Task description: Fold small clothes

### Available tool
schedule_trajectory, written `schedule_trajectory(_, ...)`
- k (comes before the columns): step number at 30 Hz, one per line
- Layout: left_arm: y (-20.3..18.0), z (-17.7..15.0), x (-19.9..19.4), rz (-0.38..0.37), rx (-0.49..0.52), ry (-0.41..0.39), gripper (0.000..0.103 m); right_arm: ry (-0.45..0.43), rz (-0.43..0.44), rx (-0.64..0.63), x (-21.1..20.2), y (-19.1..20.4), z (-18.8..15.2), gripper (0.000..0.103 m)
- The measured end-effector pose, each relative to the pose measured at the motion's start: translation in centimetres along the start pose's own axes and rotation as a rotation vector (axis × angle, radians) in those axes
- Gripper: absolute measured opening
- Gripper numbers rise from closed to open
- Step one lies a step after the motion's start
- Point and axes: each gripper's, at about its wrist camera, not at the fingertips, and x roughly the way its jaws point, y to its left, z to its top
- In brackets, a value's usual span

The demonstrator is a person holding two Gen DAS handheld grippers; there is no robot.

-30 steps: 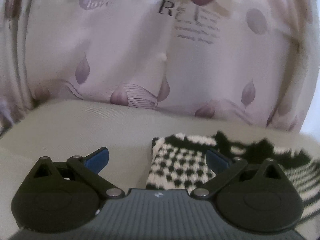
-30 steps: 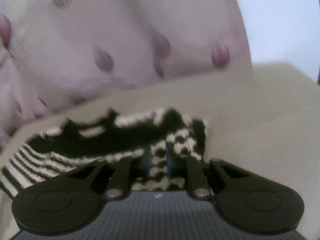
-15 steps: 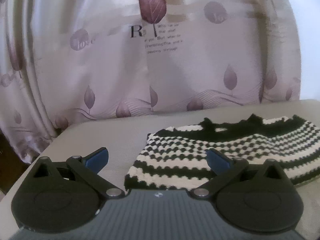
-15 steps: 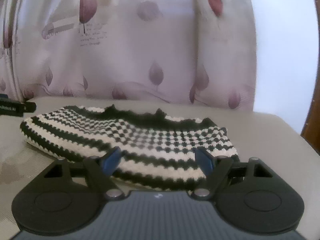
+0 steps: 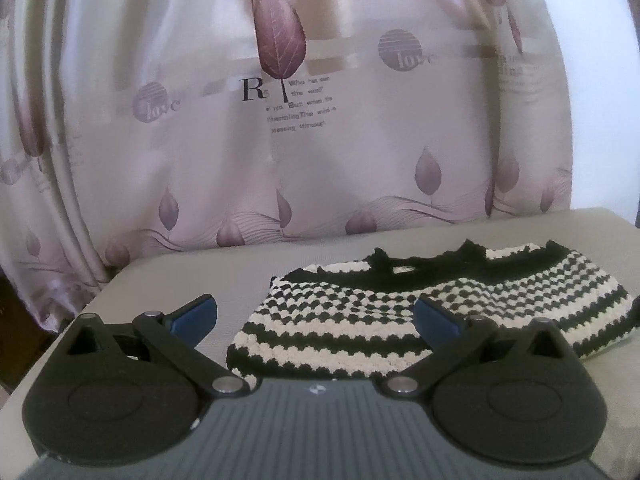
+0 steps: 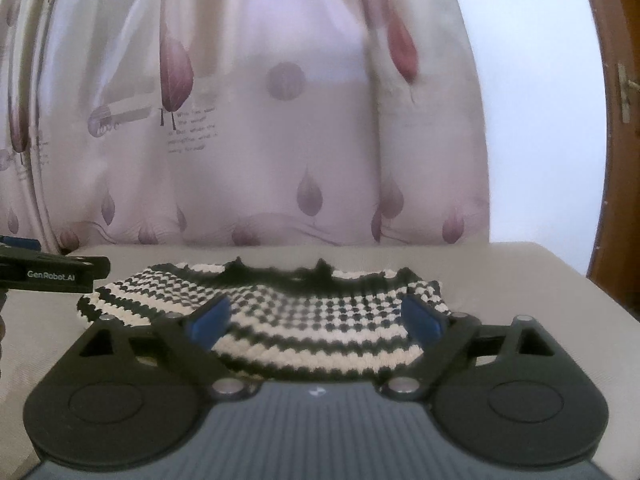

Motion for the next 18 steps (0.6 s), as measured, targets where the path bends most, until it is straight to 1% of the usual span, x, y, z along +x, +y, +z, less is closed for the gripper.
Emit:
schedule_trajectory(8, -0.2, 0.1, -0.1, 0.001, 0.009, 0.001, 0.103, 0.009, 0.005, 0.001, -0.3, 0.2, -0.2, 0.093)
schedule_trajectory(18, -0.6, -0.2, 0.9, 0.006, 0.029, 0.026, 0.103, 0.023, 0.015, 0.002, 0.3, 0.4, -0.3, 0.093)
